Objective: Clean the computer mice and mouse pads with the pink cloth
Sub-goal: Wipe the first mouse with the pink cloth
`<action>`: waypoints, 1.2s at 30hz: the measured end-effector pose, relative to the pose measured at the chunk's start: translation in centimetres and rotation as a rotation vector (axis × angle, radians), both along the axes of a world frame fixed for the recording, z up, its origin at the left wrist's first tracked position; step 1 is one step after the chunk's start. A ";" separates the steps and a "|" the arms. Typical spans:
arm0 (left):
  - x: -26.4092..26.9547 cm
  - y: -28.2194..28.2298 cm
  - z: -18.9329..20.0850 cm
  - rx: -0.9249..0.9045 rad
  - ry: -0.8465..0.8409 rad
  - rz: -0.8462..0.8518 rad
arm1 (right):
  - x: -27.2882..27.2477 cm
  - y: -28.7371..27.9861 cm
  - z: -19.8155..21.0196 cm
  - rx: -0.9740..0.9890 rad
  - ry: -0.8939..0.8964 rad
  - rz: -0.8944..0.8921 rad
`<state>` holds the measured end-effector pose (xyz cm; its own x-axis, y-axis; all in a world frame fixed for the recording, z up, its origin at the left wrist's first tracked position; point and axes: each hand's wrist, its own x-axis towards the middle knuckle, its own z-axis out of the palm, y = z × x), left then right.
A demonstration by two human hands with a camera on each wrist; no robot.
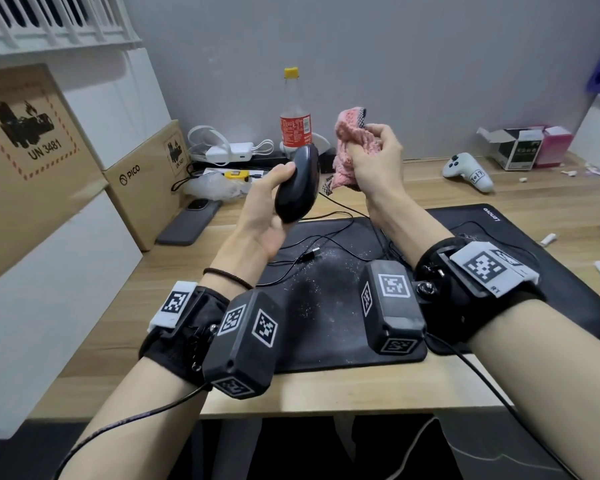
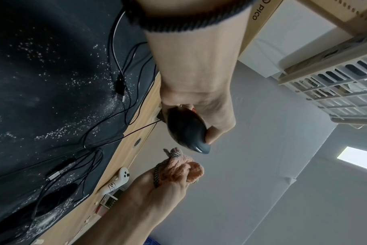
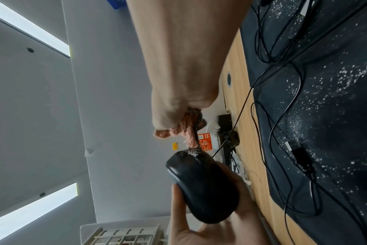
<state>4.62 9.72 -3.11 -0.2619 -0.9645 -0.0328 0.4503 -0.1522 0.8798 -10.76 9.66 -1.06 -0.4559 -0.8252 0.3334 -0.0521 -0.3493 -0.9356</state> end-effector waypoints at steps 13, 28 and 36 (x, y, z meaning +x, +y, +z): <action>0.8 -1.2 1.1 0.085 0.214 0.116 | 3.0 3.6 -3.2 0.167 0.474 0.708; -1.2 -0.1 -0.6 0.049 0.215 0.008 | 1.9 1.0 -0.2 0.127 0.511 0.217; -0.9 -0.7 -1.9 0.080 0.112 0.123 | 1.7 2.6 -2.5 0.141 0.621 0.393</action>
